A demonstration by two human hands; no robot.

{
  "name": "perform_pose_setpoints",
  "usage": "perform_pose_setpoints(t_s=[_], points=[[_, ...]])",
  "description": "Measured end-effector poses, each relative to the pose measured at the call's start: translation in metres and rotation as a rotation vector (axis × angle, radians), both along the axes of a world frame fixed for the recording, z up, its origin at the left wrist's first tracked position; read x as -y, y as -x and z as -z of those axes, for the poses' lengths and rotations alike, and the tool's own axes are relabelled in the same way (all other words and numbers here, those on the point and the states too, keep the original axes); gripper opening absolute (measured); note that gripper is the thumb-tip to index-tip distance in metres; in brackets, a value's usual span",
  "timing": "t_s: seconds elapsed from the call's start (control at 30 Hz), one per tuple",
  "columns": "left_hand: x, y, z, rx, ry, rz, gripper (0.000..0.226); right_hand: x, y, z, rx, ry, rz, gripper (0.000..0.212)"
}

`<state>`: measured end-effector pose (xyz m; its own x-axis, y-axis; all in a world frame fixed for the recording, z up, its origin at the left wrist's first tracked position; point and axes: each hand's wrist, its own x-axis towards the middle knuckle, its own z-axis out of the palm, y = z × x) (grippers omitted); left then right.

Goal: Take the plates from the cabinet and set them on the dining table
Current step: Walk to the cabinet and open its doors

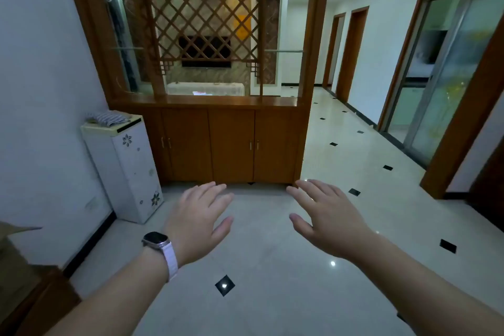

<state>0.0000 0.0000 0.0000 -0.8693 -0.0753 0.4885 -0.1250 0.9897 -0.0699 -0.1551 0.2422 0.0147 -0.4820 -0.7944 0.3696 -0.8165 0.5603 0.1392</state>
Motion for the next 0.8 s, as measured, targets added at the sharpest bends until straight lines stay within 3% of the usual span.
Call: perform_pose_setpoints(t_s=[0.3, 0.8], points=[[0.124, 0.056, 0.006, -0.034, -0.005, 0.028, 0.047, 0.124, 0.041, -0.009, 0.032, -0.035, 0.017, 0.057], [0.216, 0.158, 0.026, 0.003, -0.032, 0.051, 0.043, 0.213, 0.149, 0.005, 0.104, -0.07, 0.006, 0.059]])
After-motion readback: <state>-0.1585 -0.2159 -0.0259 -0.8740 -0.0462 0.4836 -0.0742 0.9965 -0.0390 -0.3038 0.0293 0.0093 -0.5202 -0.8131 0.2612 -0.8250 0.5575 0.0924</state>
